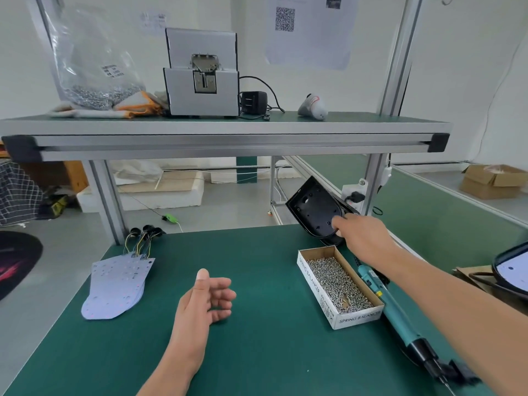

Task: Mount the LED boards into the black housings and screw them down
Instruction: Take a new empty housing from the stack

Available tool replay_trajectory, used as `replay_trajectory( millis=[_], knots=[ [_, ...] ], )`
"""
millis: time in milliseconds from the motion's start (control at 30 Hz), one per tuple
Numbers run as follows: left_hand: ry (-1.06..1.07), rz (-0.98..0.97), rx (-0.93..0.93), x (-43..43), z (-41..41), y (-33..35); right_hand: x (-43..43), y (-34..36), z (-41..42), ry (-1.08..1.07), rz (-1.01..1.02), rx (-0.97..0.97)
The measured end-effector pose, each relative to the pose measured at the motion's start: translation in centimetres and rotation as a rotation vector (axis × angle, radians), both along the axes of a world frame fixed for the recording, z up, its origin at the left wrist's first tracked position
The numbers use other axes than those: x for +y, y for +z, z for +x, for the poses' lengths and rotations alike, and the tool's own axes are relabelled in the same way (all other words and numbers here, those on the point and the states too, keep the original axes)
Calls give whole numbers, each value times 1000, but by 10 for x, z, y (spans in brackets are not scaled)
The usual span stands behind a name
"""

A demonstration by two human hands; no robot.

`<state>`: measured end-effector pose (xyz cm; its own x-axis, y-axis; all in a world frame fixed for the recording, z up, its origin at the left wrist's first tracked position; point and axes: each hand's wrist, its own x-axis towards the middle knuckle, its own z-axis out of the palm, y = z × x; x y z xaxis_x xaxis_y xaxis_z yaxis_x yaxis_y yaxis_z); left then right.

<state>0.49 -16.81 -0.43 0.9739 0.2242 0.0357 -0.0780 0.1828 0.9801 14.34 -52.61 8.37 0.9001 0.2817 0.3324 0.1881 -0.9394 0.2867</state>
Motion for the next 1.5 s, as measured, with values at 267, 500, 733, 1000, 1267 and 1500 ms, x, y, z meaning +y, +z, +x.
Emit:
replay_trajectory(
  millis=[267, 500, 733, 1000, 1267, 1500],
  knots=[
    [-4, 7, -3, 0, 1, -1, 27, 0, -30, 107, 160, -148],
    [5, 1, 5, 0, 2, -1, 83, -12, -96, 271, 152, -200],
    [64, -37, -5, -2, 0, 3, 117, -35, -163, 399, 100, -180],
    [270, 168, -109, 9, -2, 10, 128, -44, -183, 463, 76, -120],
    [554, 1043, 255, 69, 1, 21, 130, -51, -190, 503, -16, -61],
    [502, 1290, 547, 99, -12, 18, 125, -52, -190, 542, 10, -97]
  ],
)
